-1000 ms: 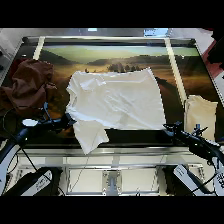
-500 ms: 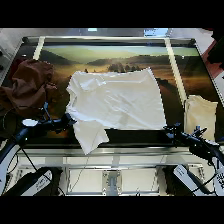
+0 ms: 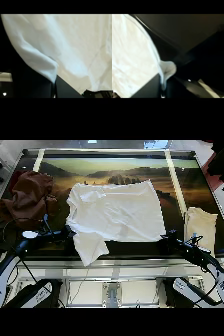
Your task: Fold the shirts.
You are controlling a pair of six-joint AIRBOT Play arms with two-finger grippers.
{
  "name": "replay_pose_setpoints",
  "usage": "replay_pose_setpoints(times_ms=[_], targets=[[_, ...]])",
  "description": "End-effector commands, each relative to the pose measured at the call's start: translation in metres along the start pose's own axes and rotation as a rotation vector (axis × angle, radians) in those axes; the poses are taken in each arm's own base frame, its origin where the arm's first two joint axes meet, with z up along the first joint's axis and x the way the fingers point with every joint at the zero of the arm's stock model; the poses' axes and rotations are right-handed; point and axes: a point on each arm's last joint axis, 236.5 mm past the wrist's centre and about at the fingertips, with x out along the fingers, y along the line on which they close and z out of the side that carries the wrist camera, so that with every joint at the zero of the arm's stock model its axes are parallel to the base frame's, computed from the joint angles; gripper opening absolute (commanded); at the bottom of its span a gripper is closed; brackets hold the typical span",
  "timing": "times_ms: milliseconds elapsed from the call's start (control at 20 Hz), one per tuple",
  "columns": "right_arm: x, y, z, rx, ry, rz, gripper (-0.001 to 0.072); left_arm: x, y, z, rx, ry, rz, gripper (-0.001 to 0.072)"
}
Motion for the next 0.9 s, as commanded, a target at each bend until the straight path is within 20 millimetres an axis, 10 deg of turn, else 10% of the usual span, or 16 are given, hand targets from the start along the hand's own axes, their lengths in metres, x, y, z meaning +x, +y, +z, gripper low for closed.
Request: replay_pose_setpoints(times_ms=[0, 200, 400, 550, 700, 850], targets=[[-0.001, 0.055, -0.005, -0.150, 0.046, 0.178, 0.0028, -0.003, -0.008, 0.010, 0.098, -0.021, -0.010, 0.0014], [-0.077, 0.187, 0.006, -0.429, -0.020, 0.553, 0.0024, -0.051, -0.079, 0.083, 0.285, -0.180, -0.100, 0.0014], [-0.220, 0.284, -0.022, -0.934, -0.288, 0.673, 0.0023, -0.197, -0.211, 0.127, 0.659, -0.493, -0.191, 0.0013], [-0.334, 0.327, -0.072, -1.321, -0.715, 0.501, 0.0024, -0.338, -0.293, 0.093, 0.977, -0.836, -0.115, 0.0013], [-0.446, 0.348, -0.113, -1.452, -1.238, 0.252, 0.0024, -0.470, -0.333, 0.040, 1.071, -1.228, -0.021, 0.0013], [-0.522, 0.375, -0.144, -1.434, -1.524, 0.279, 0.0023, -0.516, -0.347, 0.014, 1.070, -1.350, -0.021, 0.0013]])
